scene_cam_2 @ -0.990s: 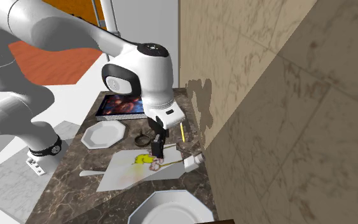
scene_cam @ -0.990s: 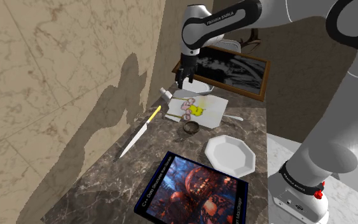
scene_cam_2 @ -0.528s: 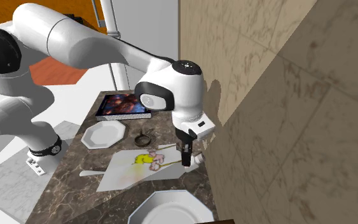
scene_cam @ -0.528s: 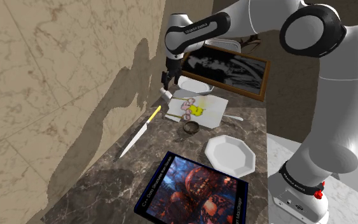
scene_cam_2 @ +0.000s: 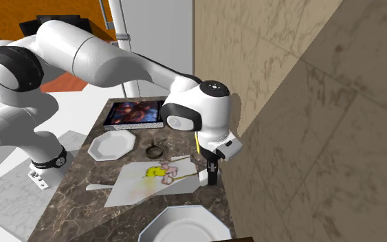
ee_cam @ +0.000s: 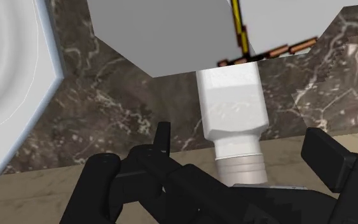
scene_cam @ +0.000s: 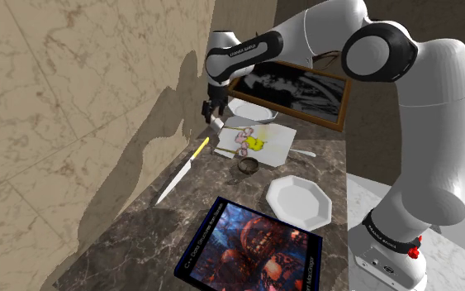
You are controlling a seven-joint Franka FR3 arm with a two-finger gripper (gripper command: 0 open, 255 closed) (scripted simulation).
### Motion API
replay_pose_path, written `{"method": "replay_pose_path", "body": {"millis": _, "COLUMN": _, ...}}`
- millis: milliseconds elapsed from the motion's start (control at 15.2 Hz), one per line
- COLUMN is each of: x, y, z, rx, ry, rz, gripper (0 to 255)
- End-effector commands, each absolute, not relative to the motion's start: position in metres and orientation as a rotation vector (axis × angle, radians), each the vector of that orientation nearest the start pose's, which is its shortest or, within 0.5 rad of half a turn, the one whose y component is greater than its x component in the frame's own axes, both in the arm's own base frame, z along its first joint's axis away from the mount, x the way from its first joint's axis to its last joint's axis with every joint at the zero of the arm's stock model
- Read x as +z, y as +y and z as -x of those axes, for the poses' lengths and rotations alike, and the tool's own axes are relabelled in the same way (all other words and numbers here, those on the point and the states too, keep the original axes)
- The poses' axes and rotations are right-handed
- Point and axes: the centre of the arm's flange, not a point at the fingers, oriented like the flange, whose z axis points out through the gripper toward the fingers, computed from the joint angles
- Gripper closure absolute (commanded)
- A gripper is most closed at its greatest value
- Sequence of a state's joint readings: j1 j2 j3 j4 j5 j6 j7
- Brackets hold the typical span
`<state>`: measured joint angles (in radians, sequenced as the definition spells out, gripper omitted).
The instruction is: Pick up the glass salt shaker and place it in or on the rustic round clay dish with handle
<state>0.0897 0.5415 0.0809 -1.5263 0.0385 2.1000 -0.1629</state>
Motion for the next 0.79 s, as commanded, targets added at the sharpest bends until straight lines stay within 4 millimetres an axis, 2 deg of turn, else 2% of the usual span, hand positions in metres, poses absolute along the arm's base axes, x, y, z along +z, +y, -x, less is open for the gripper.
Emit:
{"method": "replay_pose_path", "body": {"millis": 0, "x": 0.3373, "y": 0.1132, "z": -0.6929, "rx": -0.052, "ry": -0.462, "rz": 3.031, "gripper": 0}}
{"method": "replay_pose_path", "body": {"millis": 528, "x": 0.3343, "y": 0.1135, "z": -0.6929, "rx": -0.052, "ry": -0.462, "rz": 3.031, "gripper": 0}}
{"method": "replay_pose_path", "body": {"millis": 594, "x": 0.3343, "y": 0.1135, "z": -0.6929, "rx": -0.052, "ry": -0.462, "rz": 3.031, "gripper": 255}}
{"method": "replay_pose_path", "body": {"millis": 726, "x": 0.3343, "y": 0.1135, "z": -0.6929, "rx": -0.052, "ry": -0.462, "rz": 3.031, "gripper": 255}}
